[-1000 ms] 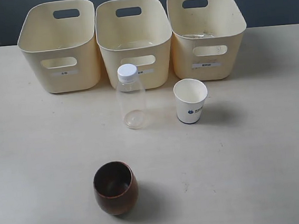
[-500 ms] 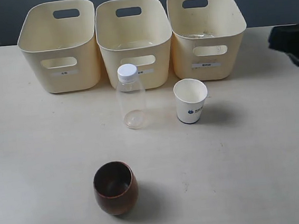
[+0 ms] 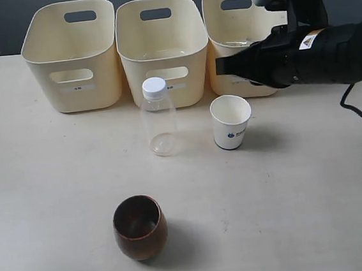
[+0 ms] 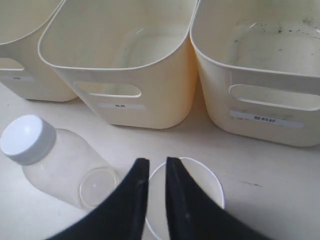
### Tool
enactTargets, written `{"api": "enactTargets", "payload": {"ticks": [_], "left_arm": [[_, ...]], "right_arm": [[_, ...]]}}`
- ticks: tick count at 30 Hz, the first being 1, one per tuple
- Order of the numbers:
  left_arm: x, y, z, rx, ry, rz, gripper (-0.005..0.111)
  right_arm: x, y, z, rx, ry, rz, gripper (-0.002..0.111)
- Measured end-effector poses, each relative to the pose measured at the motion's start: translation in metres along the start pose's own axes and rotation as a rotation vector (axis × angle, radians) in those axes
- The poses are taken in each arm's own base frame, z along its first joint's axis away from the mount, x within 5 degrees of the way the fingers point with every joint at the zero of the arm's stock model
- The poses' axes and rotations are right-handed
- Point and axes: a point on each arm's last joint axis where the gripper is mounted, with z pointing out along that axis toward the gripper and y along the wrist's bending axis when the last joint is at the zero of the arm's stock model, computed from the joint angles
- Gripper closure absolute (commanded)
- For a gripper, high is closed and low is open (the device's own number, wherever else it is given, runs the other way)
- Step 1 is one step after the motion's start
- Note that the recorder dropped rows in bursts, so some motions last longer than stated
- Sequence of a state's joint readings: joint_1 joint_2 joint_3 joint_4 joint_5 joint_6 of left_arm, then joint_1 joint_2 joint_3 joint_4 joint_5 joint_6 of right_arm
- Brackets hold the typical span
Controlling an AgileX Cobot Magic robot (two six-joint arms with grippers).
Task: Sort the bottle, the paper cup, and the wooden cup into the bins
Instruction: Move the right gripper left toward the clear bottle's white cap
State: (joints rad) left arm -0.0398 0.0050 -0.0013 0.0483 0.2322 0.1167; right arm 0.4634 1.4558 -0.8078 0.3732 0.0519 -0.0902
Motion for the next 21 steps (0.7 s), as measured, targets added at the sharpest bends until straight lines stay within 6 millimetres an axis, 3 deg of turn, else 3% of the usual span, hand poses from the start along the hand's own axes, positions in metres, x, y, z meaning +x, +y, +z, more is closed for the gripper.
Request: {"api": "enactTargets", "payload": {"ticks": [3, 14, 21], "left_arm": [[0.0, 0.0, 0.0, 0.0, 0.0, 0.0, 0.107], [0.0, 0.0, 0.0, 0.0, 0.0, 0.0, 0.107], [0.0, 0.0, 0.0, 0.0, 0.0, 0.0, 0.107]], "right_arm": [[-0.002, 0.001, 0.005, 0.001, 0.002, 0.0, 0.051], [0.0, 0.0, 0.009, 0.003, 0.021, -0.002, 0.05], [0.014, -0.005, 0.034, 0.026, 0.097, 0.002, 0.05]]}}
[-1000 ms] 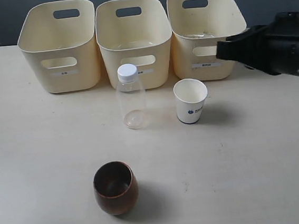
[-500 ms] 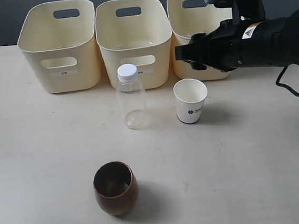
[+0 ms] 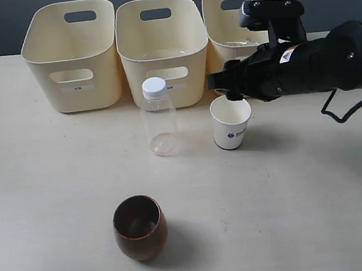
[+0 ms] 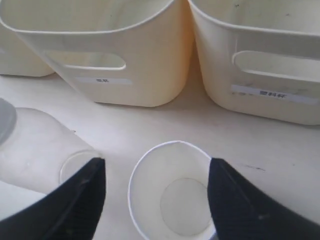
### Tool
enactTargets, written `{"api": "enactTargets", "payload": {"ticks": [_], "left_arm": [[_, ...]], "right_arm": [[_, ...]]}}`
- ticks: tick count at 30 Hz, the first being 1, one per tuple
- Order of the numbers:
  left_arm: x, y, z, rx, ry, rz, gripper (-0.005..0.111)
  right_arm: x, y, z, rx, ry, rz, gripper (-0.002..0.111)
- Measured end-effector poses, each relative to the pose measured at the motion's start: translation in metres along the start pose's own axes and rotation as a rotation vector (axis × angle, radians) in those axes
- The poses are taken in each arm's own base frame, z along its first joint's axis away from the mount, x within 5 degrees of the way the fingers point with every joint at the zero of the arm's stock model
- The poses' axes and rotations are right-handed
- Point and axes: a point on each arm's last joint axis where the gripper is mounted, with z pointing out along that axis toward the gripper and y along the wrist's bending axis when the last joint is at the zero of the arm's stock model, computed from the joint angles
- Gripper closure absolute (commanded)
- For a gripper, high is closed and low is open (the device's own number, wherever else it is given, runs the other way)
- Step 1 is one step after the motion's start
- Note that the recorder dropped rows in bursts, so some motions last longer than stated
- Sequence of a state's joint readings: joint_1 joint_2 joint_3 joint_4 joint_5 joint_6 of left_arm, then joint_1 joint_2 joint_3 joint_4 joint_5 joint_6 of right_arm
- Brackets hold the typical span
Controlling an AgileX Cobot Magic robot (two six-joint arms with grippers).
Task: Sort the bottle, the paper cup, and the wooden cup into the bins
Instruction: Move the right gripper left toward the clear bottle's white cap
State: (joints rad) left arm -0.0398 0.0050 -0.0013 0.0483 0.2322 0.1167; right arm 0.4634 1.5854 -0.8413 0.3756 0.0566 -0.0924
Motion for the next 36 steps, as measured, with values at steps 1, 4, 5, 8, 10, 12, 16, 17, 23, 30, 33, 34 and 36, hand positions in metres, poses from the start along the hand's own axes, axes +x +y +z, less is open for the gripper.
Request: {"api": "enactTargets", "payload": {"ticks": [1, 4, 5, 8, 10, 12, 16, 17, 23, 30, 33, 34, 36], "left_arm": [[0.0, 0.0, 0.0, 0.0, 0.0, 0.0, 0.107], [0.0, 0.0, 0.0, 0.0, 0.0, 0.0, 0.107], [0.0, 0.0, 0.0, 0.0, 0.0, 0.0, 0.107], [0.0, 0.0, 0.0, 0.0, 0.0, 0.0, 0.107], [0.0, 0.0, 0.0, 0.0, 0.0, 0.0, 0.107], [0.0, 0.0, 0.0, 0.0, 0.0, 0.0, 0.107], [0.0, 0.0, 0.0, 0.0, 0.0, 0.0, 0.107], [0.0, 0.0, 0.0, 0.0, 0.0, 0.0, 0.107], [0.0, 0.0, 0.0, 0.0, 0.0, 0.0, 0.107], [0.0, 0.0, 0.0, 0.0, 0.0, 0.0, 0.107], [0.0, 0.0, 0.0, 0.0, 0.0, 0.0, 0.107], [0.0, 0.0, 0.0, 0.0, 0.0, 0.0, 0.107], [0.0, 0.0, 0.0, 0.0, 0.0, 0.0, 0.107]], "right_arm": [[0.0, 0.0, 0.001, 0.001, 0.0, 0.0, 0.05], [-0.003, 0.006, 0.003, -0.012, -0.017, -0.012, 0.05], [-0.005, 0.016, 0.003, -0.033, -0.034, -0.035, 0.05], [-0.01, 0.046, 0.0, -0.102, -0.089, -0.16, 0.05], [-0.012, 0.065, -0.003, -0.146, -0.145, -0.216, 0.05], [-0.011, 0.076, -0.003, -0.174, -0.188, -0.243, 0.05], [-0.003, 0.08, 0.012, -0.175, -0.191, -0.267, 0.05], [-0.001, 0.08, 0.016, -0.171, -0.188, -0.268, 0.05], [0.004, 0.08, 0.033, -0.16, -0.18, -0.268, 0.05], [-0.002, 0.084, 0.036, -0.168, -0.202, -0.252, 0.05], [-0.003, 0.085, 0.036, -0.171, -0.208, -0.251, 0.05], [-0.003, 0.085, 0.036, -0.171, -0.209, -0.251, 0.05], [-0.003, 0.086, 0.036, -0.173, -0.209, -0.248, 0.05]]}}
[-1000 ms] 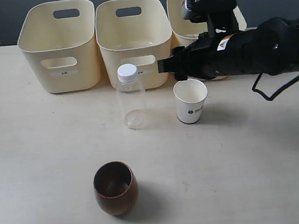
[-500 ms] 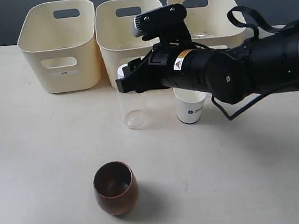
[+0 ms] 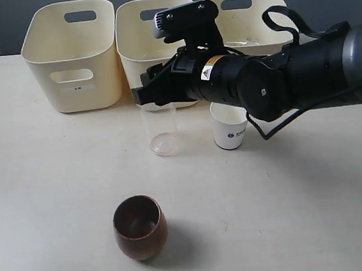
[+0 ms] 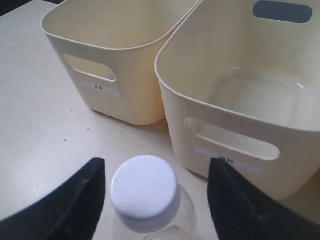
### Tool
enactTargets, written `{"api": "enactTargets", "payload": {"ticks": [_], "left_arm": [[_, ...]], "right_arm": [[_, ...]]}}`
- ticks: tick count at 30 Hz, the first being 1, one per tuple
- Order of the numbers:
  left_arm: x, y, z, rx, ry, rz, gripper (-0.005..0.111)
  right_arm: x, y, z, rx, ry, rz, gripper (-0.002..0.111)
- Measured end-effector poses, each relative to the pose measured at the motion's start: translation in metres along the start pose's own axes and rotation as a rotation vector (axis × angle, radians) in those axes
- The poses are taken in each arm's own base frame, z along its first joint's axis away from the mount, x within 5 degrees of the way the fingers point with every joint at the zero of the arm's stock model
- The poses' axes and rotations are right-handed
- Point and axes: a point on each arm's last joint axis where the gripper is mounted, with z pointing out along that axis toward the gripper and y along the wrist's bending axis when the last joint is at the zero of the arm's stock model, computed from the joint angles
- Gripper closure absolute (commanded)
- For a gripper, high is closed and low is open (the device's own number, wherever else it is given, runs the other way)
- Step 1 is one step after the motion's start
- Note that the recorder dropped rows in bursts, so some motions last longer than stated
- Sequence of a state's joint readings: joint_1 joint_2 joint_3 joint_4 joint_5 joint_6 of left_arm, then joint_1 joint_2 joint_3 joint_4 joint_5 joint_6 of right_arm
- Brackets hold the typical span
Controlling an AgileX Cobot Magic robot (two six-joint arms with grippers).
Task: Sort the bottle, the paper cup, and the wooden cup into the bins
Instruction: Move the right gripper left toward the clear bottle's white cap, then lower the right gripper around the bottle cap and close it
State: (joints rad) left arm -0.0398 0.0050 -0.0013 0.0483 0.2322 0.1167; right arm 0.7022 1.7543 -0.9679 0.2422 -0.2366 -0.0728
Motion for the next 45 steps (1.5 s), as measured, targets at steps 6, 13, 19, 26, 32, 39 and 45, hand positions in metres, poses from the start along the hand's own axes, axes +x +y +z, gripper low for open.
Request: {"api": "enactTargets", "payload": {"ticks": [6, 13, 19, 26, 32, 39, 45], "left_arm": [[0.0, 0.0, 0.0, 0.0, 0.0, 0.0, 0.107], [0.0, 0.0, 0.0, 0.0, 0.0, 0.0, 0.107], [0.0, 0.0, 0.0, 0.0, 0.0, 0.0, 0.107], [0.0, 0.0, 0.0, 0.0, 0.0, 0.0, 0.107], [0.0, 0.0, 0.0, 0.0, 0.0, 0.0, 0.107], [0.0, 0.0, 0.0, 0.0, 0.0, 0.0, 0.107], [0.0, 0.0, 0.0, 0.0, 0.0, 0.0, 0.107]], "right_arm": [[0.001, 0.013, -0.001, -0.032, -0.009, -0.025, 0.05], [0.0, 0.018, -0.001, -0.045, -0.029, -0.038, 0.05], [0.0, 0.018, -0.001, -0.045, -0.03, -0.038, 0.05], [0.006, 0.017, 0.005, -0.041, -0.01, -0.04, 0.05], [0.008, 0.016, 0.011, -0.036, -0.033, -0.045, 0.05], [0.008, 0.016, 0.012, -0.035, -0.043, -0.051, 0.05], [0.008, 0.016, 0.013, -0.034, -0.051, -0.065, 0.05]]}}
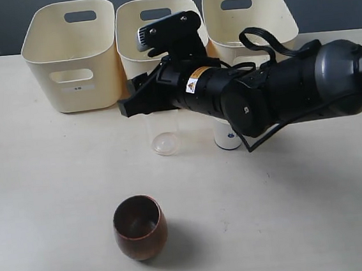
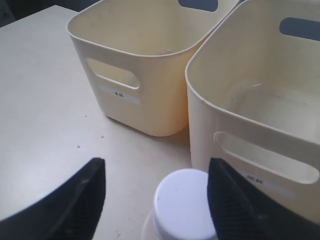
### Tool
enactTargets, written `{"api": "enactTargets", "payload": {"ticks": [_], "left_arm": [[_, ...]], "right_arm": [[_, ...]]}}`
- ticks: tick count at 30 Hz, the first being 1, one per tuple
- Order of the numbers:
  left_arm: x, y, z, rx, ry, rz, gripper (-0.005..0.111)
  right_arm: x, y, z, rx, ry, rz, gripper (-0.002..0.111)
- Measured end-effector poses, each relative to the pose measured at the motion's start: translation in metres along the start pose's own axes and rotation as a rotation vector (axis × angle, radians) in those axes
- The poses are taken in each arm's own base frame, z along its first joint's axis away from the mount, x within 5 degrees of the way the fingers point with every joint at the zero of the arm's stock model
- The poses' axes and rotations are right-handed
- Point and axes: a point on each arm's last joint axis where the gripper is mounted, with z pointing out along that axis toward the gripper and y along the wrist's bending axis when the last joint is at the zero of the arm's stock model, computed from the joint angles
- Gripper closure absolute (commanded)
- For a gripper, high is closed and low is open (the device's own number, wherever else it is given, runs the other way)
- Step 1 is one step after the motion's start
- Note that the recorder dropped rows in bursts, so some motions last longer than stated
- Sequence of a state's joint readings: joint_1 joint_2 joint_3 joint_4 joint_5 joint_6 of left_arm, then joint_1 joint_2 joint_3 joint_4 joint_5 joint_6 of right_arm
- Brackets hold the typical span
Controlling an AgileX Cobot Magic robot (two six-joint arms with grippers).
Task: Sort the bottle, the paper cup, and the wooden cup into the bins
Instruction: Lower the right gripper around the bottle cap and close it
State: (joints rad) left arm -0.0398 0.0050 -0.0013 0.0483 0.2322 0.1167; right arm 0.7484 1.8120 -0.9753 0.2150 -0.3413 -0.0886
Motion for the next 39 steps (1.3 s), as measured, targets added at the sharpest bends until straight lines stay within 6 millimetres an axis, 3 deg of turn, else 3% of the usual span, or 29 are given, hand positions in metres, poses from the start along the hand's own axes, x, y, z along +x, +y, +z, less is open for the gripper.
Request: {"api": "enactTargets", "payload": {"ticks": [18, 39], "left_arm": [[0.0, 0.0, 0.0, 0.0, 0.0, 0.0, 0.107], [0.0, 0.0, 0.0, 0.0, 0.0, 0.0, 0.107]], "right_arm": [[-0.009, -0.004, -0.004, 0.043, -0.048, -0.048, 0.05], [0.012, -0.006, 0.006, 0.058, 0.05, -0.05, 0.05]]}}
